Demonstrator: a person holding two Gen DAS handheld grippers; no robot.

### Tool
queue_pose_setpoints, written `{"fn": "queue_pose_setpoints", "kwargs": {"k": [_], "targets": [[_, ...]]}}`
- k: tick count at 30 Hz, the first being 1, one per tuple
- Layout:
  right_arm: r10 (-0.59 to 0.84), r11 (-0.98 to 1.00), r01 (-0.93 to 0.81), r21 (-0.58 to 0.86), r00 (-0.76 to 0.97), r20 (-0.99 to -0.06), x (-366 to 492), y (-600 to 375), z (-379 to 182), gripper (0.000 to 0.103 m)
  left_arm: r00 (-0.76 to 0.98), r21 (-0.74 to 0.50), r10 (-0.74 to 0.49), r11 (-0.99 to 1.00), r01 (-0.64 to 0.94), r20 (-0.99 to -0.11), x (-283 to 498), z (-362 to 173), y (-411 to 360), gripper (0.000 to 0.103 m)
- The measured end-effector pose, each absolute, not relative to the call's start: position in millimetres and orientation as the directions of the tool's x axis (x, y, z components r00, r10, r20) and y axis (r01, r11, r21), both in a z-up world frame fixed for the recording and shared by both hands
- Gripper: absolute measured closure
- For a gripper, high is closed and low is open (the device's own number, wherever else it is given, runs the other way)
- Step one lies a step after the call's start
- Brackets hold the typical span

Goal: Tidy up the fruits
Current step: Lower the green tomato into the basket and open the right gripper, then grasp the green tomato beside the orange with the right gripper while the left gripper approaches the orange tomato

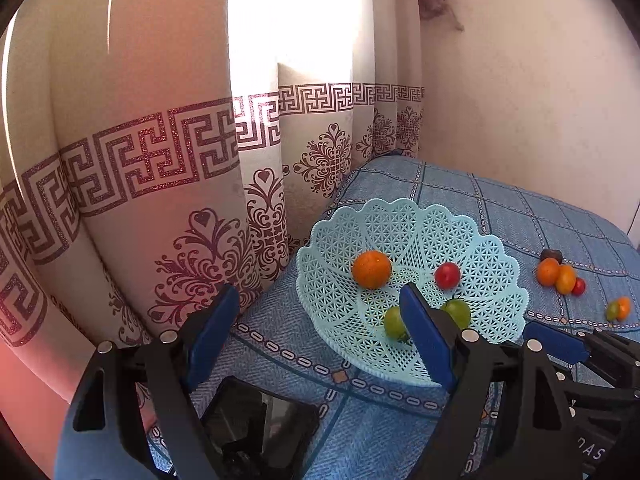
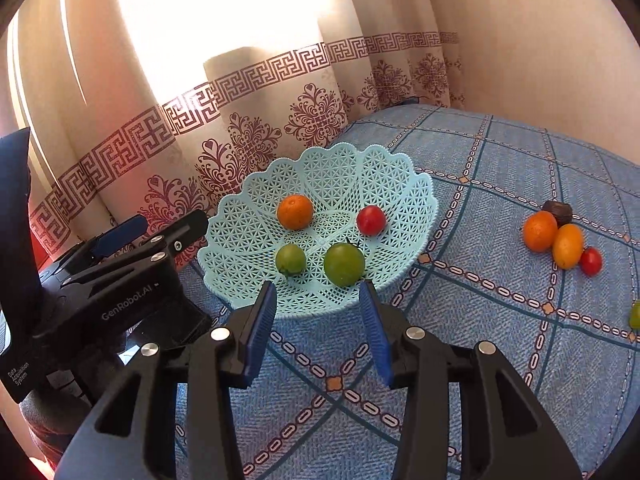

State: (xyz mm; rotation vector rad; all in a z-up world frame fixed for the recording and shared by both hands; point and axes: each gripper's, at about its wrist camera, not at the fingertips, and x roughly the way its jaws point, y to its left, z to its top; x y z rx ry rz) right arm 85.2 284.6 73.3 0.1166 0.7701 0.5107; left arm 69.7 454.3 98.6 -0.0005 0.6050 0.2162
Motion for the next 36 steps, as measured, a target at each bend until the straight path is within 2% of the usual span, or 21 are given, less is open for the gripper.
{"fn": "queue_pose_setpoints", "kwargs": {"k": [14,28,36], "targets": [[0.405,0.914,-0.287,0.286,0.645,-0.648,74.5,228.0,66.5,0.059,0.805,0.088,0.166,0.986,-0.141,-0.569,74.8,98.9,423.0,0.019],[0.267,0.956,-0.098,0.278,0.688,-0.675,63.1,134.5,54.6,0.058,0.800,0.104,0.074,0.995,-0.015,-0.596,83.2,92.9,365.8,0.020],[0.205,0.944,0.046,0.327,0.695,-0.689,65.7,73.0,45.7,0.058,0.799,0.125,0.024,0.990,0.064,-0.600,85.0,93.5,326.5,0.020]]}}
